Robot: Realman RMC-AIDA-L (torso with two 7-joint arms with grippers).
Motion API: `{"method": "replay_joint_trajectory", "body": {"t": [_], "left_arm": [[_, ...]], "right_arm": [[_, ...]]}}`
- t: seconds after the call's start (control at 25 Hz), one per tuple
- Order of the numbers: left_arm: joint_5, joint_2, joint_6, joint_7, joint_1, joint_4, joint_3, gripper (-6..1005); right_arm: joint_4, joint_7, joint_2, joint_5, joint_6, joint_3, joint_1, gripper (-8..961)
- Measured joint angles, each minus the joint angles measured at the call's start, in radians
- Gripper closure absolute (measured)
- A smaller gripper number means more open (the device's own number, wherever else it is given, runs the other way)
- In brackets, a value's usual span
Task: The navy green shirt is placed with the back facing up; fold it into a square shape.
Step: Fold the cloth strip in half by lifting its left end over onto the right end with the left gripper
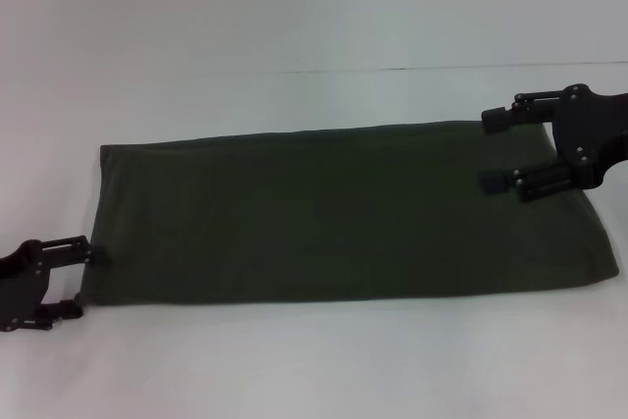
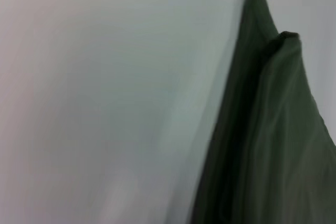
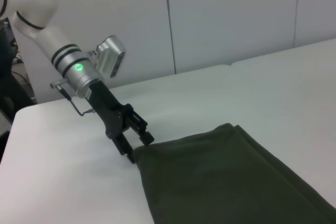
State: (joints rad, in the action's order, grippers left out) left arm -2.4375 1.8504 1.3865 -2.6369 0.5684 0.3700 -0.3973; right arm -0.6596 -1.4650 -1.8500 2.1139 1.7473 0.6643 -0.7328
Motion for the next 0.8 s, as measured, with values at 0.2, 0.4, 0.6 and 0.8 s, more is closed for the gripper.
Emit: {"method": "replay_joint_trajectory", "body": {"t": [0.2,0.4,0.6,0.8], "left_arm": [[0.006,0.009,-0.017,0.000,0.006,-0.015,0.004,99],[0.011,0.020,-0.041,-0.005,0.014,-0.016,0.013,98],[0.011,0.025,-0.054,-0.008,0.021,-0.023,0.032,99],[0.011,0.026,-0.054,-0.009,0.032,-0.036,0.039,99]], "right_arm": [[0.000,0.000,0.000,0.000,0.001,0.004,-0.003,26],[-0.003,0.002,0.000,-0.005,0.022,0.002,-0.003,26],[-0.003,0.002,0.000,-0.005,0.025,0.001,-0.003,26],[-0.009,0.002,0.000,-0.005,0.025,0.000,-0.003,26]]}}
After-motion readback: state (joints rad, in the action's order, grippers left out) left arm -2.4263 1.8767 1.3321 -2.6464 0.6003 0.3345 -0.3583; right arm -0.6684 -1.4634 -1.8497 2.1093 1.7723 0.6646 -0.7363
